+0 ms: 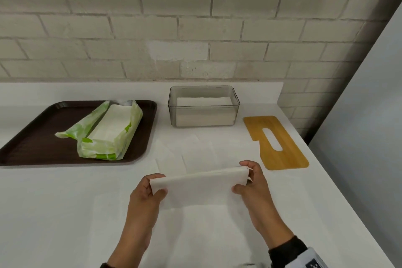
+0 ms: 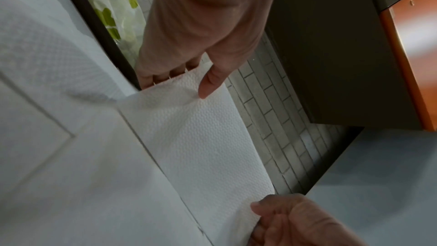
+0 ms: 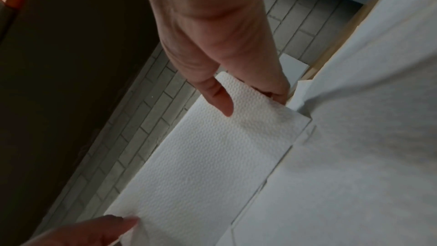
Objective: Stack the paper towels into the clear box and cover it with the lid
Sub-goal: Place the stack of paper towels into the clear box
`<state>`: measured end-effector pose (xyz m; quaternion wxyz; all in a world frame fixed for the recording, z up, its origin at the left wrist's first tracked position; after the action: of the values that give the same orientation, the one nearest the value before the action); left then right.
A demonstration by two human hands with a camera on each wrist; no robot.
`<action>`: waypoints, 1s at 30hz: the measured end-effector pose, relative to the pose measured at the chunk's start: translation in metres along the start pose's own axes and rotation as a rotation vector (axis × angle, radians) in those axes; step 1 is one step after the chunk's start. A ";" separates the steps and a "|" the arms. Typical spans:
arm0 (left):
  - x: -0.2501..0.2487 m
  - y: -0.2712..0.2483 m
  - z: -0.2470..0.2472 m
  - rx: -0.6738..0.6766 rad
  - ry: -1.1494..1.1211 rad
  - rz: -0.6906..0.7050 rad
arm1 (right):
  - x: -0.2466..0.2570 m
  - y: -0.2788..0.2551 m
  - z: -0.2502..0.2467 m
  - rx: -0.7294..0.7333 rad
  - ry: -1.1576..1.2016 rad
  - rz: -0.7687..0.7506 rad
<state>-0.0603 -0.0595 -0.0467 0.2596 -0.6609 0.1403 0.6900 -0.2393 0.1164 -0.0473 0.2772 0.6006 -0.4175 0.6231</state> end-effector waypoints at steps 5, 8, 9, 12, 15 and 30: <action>-0.010 -0.004 0.002 -0.005 -0.023 0.024 | 0.010 -0.002 -0.005 0.015 0.001 -0.031; -0.014 -0.007 0.001 -0.026 -0.014 0.036 | 0.010 -0.002 -0.006 0.037 -0.006 -0.036; -0.012 -0.007 0.001 -0.033 -0.005 0.029 | 0.003 -0.003 -0.005 0.053 -0.022 -0.006; -0.008 -0.008 0.001 -0.045 0.005 0.017 | -0.015 -0.007 0.002 0.105 -0.133 0.079; -0.010 -0.006 -0.006 -0.036 0.018 0.004 | -0.009 -0.007 -0.003 0.085 -0.221 0.034; -0.027 -0.032 0.068 0.431 0.285 -0.056 | 0.128 0.004 0.005 0.421 -0.268 -0.346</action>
<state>-0.1004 -0.0014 -0.0091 0.3913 -0.6844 0.3008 0.5367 -0.2559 0.0899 0.0768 0.1910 0.7839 -0.2033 0.5546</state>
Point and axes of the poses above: each hand's wrist, its own y-axis towards the middle knuckle, its own z-axis out of the palm, x = y × z, the point moved 8 cm from there along y, towards the middle knuckle, and after that the axes turned 5 degrees about -y, right-handed, at the moved point
